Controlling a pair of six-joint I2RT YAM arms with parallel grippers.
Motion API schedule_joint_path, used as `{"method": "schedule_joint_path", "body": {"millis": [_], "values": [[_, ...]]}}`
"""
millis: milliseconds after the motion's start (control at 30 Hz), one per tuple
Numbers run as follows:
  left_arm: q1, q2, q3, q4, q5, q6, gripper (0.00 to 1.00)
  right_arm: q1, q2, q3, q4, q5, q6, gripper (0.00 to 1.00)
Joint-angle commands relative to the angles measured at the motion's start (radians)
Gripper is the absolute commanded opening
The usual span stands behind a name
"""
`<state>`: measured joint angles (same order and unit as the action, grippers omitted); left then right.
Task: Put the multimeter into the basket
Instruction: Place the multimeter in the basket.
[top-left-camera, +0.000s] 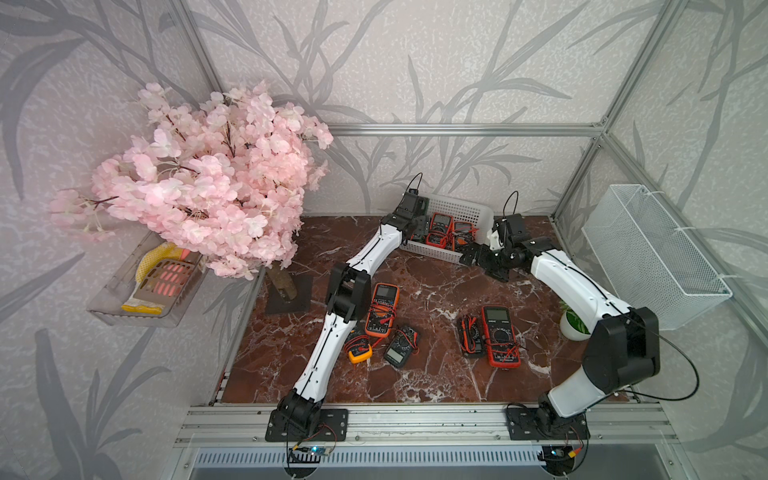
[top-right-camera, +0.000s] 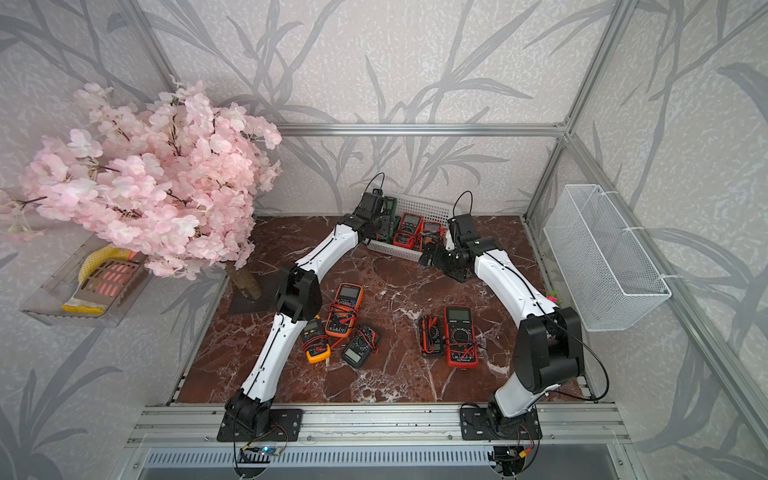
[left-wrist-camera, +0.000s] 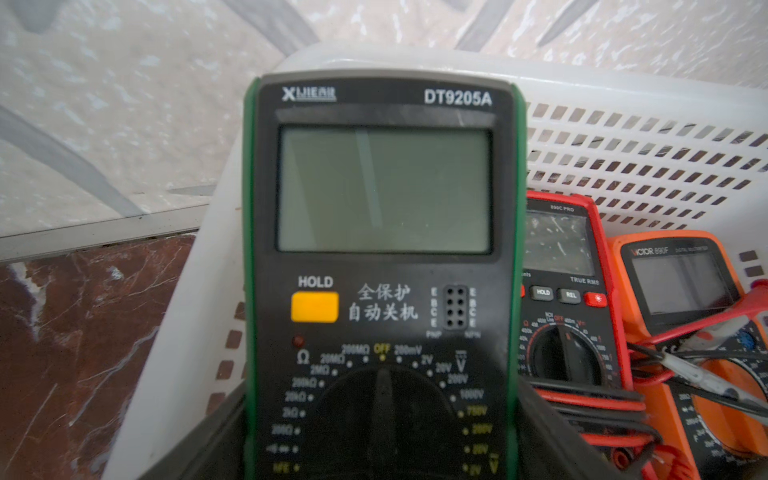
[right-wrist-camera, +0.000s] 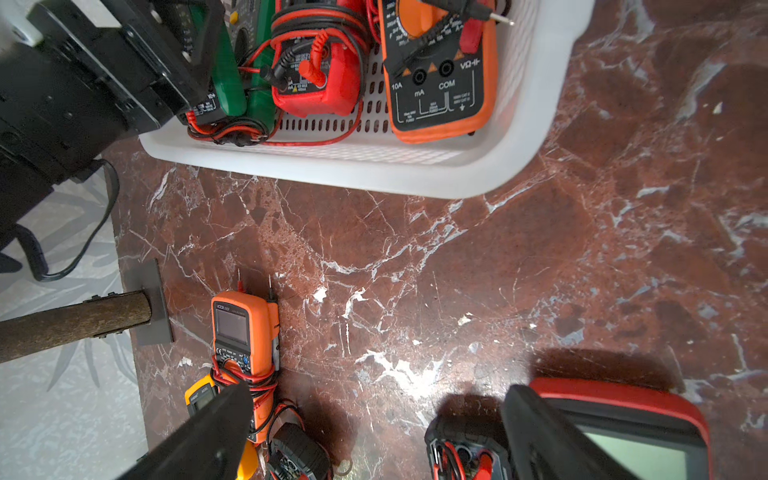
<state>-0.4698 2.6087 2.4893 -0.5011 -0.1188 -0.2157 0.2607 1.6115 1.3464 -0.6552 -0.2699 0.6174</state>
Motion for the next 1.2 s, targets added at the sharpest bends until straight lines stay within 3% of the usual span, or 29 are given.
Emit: {"method": "schedule_joint_path", "body": {"millis": [0,533,833,1167], "values": [[-0.001,-0.011,-0.012,-0.034,0.001,-0.022,0.8,-0.008,0.001,-0.01,-0.007,0.006,0.002,0.99],[-0.002,-0.021,0.035,-0.063,0.024,-0.046,1.0,-0.023,-0.026,-0.037,-0.018,0.017,-0.004,0.99],[-0.017,-0.116,0.018,-0.09,0.001,-0.072,1.0,-0.033,-0.079,-0.085,-0.052,0.054,-0.038,0.99],[-0.04,-0.312,-0.148,-0.211,-0.013,-0.175,1.0,-0.047,-0.153,-0.155,-0.116,0.126,-0.082,0.99]]}}
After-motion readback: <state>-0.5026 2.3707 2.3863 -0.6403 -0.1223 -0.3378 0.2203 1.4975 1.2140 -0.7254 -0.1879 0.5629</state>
